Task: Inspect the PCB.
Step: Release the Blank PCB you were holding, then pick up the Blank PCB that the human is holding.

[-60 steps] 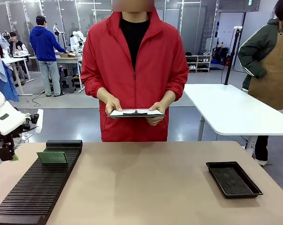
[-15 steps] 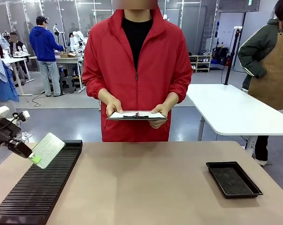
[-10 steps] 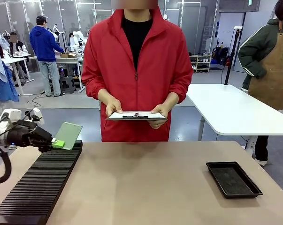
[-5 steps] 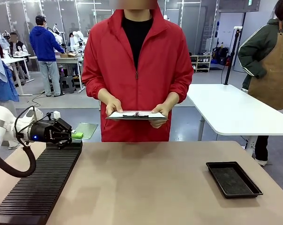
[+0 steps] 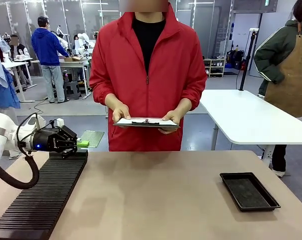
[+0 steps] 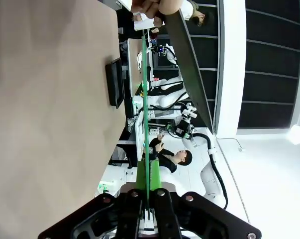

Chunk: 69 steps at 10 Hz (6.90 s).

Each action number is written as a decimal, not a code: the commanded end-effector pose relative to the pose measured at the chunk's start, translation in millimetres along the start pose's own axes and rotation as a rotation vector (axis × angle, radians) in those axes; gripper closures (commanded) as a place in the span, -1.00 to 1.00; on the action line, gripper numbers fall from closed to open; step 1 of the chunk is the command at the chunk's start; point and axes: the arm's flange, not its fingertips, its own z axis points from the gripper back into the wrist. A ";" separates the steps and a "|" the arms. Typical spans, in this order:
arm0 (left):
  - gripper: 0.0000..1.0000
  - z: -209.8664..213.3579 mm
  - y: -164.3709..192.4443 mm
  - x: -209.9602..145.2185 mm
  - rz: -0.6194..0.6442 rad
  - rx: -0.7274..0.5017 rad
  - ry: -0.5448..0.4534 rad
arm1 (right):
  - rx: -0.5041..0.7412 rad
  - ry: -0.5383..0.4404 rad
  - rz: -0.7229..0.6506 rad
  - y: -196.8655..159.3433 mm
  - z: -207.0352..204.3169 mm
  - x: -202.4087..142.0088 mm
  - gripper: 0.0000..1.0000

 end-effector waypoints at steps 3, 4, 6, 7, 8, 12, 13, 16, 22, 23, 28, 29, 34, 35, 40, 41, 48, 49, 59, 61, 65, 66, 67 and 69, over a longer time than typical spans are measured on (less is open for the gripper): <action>0.95 -1.0 -1.0 -1.7 0.000 -0.002 0.020 | 0.011 -0.005 0.017 1.2 0.3 -0.2 -1.00; 0.95 -1.0 -1.0 -1.7 0.000 -0.002 0.020 | 0.011 -0.005 0.017 1.2 0.3 -0.2 -1.00; 0.95 -1.0 -1.0 -1.7 0.000 -0.002 0.020 | 0.011 -0.005 0.017 1.2 0.3 -0.2 -1.00; 0.95 -1.0 -1.0 -1.7 0.000 -0.002 0.020 | 0.011 -0.005 0.017 1.2 0.3 -0.2 -1.00; 0.95 -1.0 -1.0 -1.7 0.000 -0.002 0.020 | 0.011 -0.005 0.017 1.2 0.3 -0.2 -1.00; 0.95 -1.0 -1.0 -1.7 0.000 -0.002 0.020 | 0.011 -0.005 0.017 1.2 0.3 -0.2 -1.00; 0.95 -1.0 -1.0 -1.7 0.000 -0.002 0.020 | 0.011 -0.005 0.017 1.2 0.3 -0.2 -1.00; 0.95 -1.0 -1.0 -1.7 0.000 -0.002 0.020 | 0.011 -0.005 0.017 1.2 0.3 -0.2 -1.00; 0.95 -1.0 -1.0 -1.7 0.000 -0.002 0.020 | 0.011 -0.005 0.017 1.2 0.3 -0.2 -1.00; 0.95 -1.0 -1.0 -1.7 0.000 -0.002 0.020 | 0.011 -0.005 0.017 1.2 0.3 -0.2 -1.00; 0.35 0.7 -2.6 -1.9 -0.004 -0.009 0.011 | 0.011 -0.005 0.017 1.2 0.3 -0.2 -1.00; -0.22 1.5 -4.2 -3.0 -0.011 -0.020 0.001 | 0.011 -0.005 0.017 1.2 0.3 -0.2 -1.00; -0.46 2.0 -6.1 -3.6 -0.015 -0.032 0.007 | 0.011 -0.005 0.017 1.2 0.3 -0.2 -1.00; -1.00 1.9 -6.5 -2.8 -0.014 -0.033 0.005 | 0.011 -0.005 0.017 1.2 0.3 -0.2 -1.00; -1.00 22.4 -27.5 -10.7 -0.024 -0.083 0.014 | 0.011 -0.005 0.017 1.2 0.3 -0.2 -1.00; -1.00 33.0 -35.6 -16.5 -0.027 -0.078 0.031 | 0.011 -0.005 0.017 1.2 0.3 -0.2 -1.00; -1.00 21.0 -23.8 -6.3 -0.030 -0.057 0.014 | 0.011 -0.005 0.017 1.2 0.3 -0.2 -1.00; -1.00 21.0 -23.8 -6.3 -0.030 -0.057 0.014 | 0.011 -0.005 0.017 1.2 0.3 -0.2 -1.00; -1.00 24.4 -21.5 -9.4 -0.022 -0.059 0.033 | 0.011 -0.005 0.017 1.2 0.3 -0.2 -1.00; -1.00 70.9 -46.4 -39.5 -0.025 -0.104 0.095 | 0.011 -0.005 0.017 1.2 0.3 -0.2 -1.00; -1.00 178.7 -81.3 -165.6 -0.055 -0.086 0.123 | 0.011 -0.005 0.017 1.2 0.3 -0.2 -1.00; -1.00 199.3 -82.5 -199.0 -0.084 -0.021 0.085 | 0.011 -0.005 0.017 1.2 0.3 -0.2 -1.00; -1.00 221.4 -78.7 -227.6 -0.105 -0.010 0.034 | 0.011 -0.005 0.017 1.2 0.3 -0.2 -1.00; -1.00 257.9 -66.8 -279.3 -0.127 -0.032 -0.084 | 0.011 -0.005 0.017 1.2 0.3 -0.2 -1.00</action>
